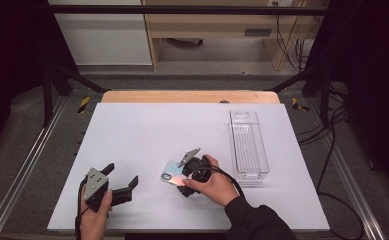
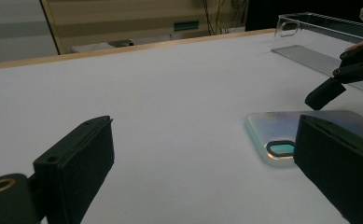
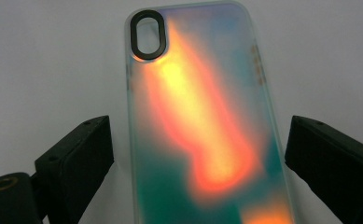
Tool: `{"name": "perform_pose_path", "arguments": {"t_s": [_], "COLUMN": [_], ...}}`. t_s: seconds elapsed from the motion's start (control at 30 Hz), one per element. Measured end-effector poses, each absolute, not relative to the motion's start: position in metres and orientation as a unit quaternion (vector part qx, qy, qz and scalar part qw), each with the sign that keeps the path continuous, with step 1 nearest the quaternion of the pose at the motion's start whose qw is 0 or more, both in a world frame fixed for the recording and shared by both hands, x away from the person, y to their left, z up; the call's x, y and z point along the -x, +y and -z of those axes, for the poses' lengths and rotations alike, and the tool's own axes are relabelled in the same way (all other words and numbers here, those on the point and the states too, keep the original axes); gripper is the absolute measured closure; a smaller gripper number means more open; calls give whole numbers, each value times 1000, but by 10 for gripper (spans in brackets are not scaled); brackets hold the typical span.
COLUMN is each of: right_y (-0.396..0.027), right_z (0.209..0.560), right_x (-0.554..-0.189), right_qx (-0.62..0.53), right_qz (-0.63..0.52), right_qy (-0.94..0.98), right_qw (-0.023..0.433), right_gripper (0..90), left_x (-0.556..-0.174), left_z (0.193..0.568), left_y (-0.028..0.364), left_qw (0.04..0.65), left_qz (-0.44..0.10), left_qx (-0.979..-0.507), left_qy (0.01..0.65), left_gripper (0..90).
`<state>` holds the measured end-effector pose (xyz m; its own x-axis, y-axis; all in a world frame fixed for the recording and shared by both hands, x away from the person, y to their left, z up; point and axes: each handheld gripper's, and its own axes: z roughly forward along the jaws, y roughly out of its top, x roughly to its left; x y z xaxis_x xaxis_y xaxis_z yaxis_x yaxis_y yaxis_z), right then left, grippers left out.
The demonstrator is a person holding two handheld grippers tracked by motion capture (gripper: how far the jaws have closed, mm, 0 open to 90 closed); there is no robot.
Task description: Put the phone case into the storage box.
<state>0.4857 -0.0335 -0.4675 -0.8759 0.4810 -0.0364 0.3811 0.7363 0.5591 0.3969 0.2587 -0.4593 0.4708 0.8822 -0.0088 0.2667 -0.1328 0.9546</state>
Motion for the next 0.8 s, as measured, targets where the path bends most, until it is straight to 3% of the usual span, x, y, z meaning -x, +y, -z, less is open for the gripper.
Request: {"name": "perform_pose_path", "arguments": {"t_s": [0.63, 0.8], "right_y": [-38, -40], "right_z": [476, 474], "right_x": [-485, -485], "right_qx": [-254, -257], "right_qz": [-279, -283], "right_qy": [922, 920], "right_qw": [84, 85], "right_gripper": [79, 140], "left_x": [-397, -397], "left_z": [459, 459], "left_y": [258, 258], "left_qw": [510, 510], "left_qz": [-300, -300], "left_qx": [-691, -691], "left_qy": [415, 415], "left_gripper": [48, 48]}}
